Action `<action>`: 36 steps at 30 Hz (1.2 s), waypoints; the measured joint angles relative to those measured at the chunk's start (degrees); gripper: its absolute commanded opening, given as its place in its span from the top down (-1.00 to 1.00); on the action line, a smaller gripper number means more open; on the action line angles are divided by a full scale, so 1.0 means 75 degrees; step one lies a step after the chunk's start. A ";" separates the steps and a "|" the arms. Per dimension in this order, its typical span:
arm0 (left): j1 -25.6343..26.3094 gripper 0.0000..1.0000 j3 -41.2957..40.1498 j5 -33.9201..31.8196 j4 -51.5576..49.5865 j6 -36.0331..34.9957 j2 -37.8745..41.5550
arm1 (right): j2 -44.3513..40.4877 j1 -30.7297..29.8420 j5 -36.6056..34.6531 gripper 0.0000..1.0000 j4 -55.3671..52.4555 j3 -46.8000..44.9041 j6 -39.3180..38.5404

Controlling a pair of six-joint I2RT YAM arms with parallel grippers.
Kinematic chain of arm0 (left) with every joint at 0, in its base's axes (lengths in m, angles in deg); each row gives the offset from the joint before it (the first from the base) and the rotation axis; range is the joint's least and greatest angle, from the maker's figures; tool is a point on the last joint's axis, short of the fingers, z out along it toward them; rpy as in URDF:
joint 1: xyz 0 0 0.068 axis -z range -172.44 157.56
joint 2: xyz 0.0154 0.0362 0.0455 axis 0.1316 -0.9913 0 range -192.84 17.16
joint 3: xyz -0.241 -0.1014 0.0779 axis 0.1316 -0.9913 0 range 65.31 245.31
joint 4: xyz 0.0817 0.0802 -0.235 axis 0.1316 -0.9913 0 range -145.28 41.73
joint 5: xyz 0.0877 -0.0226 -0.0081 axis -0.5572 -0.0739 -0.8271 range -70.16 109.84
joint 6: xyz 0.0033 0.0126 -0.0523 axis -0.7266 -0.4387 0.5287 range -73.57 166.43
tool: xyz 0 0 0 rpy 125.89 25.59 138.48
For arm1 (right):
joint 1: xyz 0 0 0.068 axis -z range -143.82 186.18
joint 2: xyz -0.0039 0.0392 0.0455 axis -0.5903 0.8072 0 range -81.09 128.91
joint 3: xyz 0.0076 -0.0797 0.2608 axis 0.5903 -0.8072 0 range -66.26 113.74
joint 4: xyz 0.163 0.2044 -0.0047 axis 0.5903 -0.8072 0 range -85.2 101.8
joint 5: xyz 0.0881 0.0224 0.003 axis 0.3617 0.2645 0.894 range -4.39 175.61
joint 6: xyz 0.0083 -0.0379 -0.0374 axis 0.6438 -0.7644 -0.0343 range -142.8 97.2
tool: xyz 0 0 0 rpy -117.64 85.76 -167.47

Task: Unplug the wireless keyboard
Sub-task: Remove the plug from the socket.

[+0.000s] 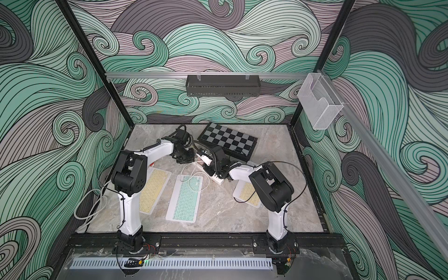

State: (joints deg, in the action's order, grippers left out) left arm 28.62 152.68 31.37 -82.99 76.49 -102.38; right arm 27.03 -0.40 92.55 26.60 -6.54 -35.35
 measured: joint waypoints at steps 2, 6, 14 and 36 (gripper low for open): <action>0.0035 0.69 -0.0003 0.0038 0.0023 0.0023 -0.0006 | -0.0029 0.0134 0.0251 1.00 0.0726 -0.0420 0.0341; 0.0052 0.69 -0.0009 0.0149 0.0064 0.0050 -0.0032 | -0.0029 0.0224 0.0568 1.00 0.2384 -0.1282 0.0766; 0.0061 0.69 -0.0020 -0.0020 0.0431 0.0079 -0.0256 | -0.0032 0.0332 0.1119 1.00 0.4083 -0.1629 0.0790; 0.0119 0.44 0.0090 0.0064 0.0402 0.0117 -0.0262 | -0.1035 0.0510 0.1757 1.00 0.4692 -0.2011 0.1935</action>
State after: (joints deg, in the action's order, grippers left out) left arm 29.51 153.36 31.85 -79.98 77.37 -104.35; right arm 19.27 3.43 105.73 61.79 -21.62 -20.84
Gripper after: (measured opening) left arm 0.248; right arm 0.289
